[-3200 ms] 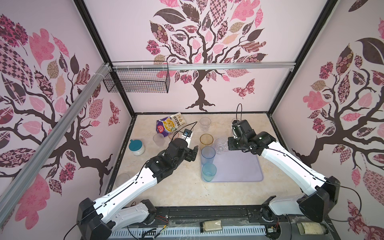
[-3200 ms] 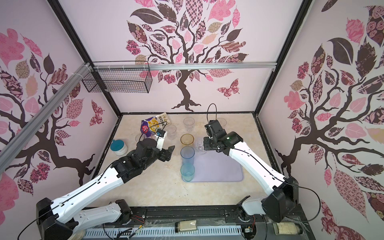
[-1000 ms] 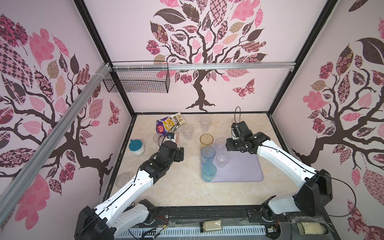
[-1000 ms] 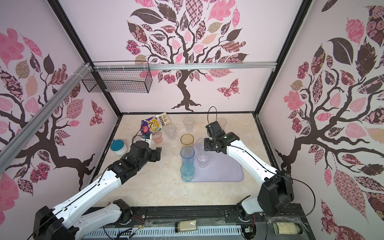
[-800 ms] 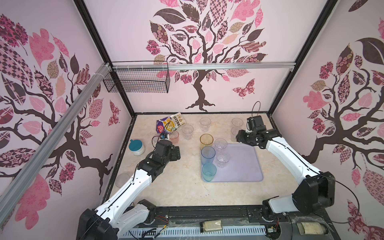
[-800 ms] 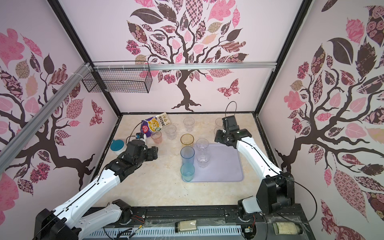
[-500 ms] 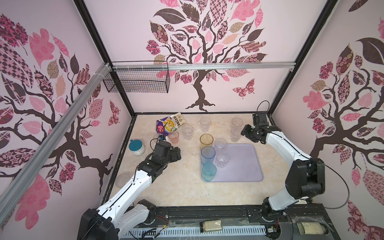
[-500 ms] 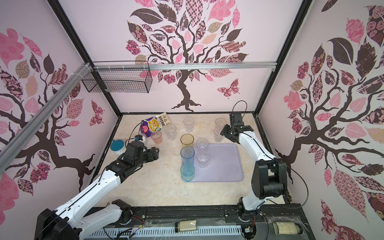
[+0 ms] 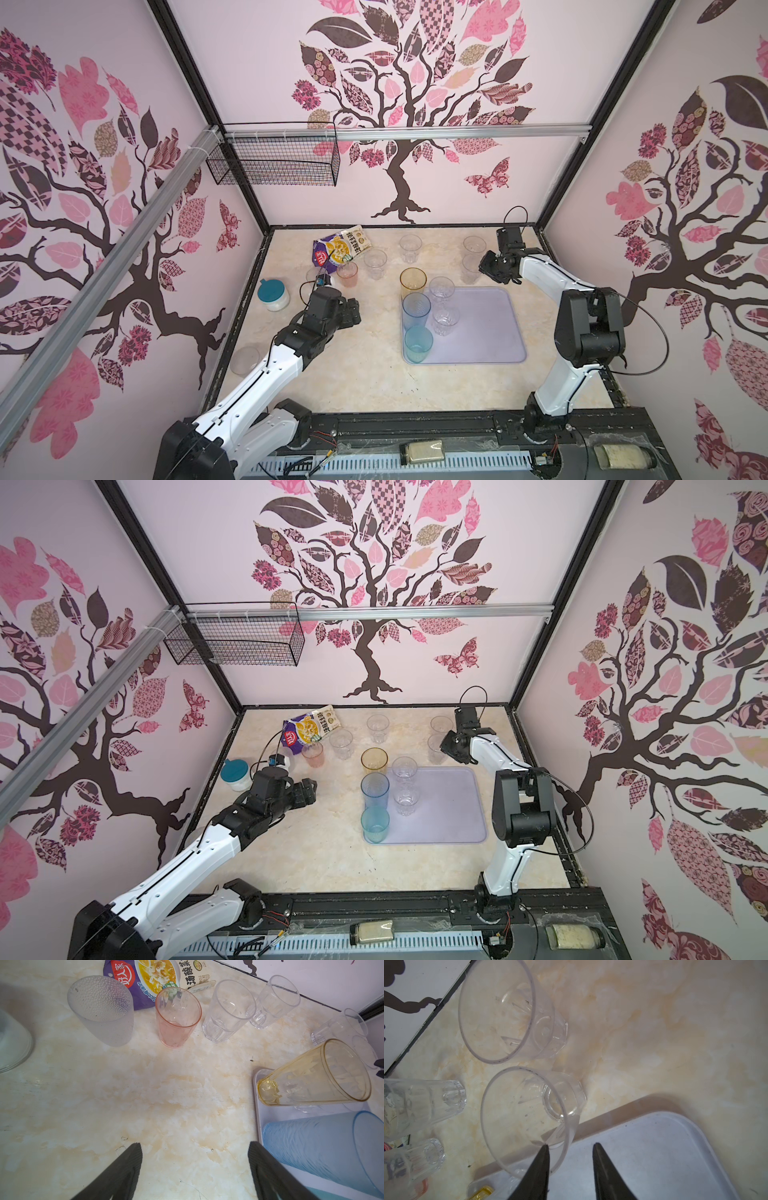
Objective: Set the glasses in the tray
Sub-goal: 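Lower the right gripper onto a clear glass near the wall and close it, then carry the clear glass with the right gripper toward the tray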
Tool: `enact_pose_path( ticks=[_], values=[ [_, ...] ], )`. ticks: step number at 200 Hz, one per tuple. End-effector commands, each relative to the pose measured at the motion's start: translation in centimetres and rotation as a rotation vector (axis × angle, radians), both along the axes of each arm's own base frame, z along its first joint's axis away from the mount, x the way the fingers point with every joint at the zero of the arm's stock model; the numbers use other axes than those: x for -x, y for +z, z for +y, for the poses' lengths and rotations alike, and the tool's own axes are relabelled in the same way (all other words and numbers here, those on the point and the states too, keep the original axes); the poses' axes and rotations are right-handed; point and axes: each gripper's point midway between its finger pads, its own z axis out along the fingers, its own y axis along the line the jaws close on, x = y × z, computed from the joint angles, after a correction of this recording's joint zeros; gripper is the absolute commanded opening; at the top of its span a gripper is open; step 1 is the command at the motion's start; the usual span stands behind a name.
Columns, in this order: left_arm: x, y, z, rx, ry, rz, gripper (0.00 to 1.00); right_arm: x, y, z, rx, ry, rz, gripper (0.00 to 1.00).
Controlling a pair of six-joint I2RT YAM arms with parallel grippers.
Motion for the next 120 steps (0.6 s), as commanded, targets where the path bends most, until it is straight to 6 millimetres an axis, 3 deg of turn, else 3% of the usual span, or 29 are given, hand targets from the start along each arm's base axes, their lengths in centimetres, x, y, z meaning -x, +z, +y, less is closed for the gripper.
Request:
enact_pose_path(
  ticks=[1,44,72,120],
  values=[
    [0.0,-0.5,0.4,-0.012,0.008,-0.008,0.84,-0.6,-1.2,0.0,-0.001,0.007,0.023,0.32],
    [0.0,-1.0,0.3,-0.006,0.015,0.004,0.84,-0.5,-1.1,0.1,0.004,0.029,0.039,0.16],
    [-0.2,-1.2,0.2,-0.010,0.013,0.011,0.84,-0.2,0.6,0.1,0.010,0.033,0.003,0.08],
    [-0.9,-0.9,-0.4,-0.004,0.002,0.017,0.83,1.4,3.9,0.4,0.020,0.062,-0.042,0.06]
  ],
)
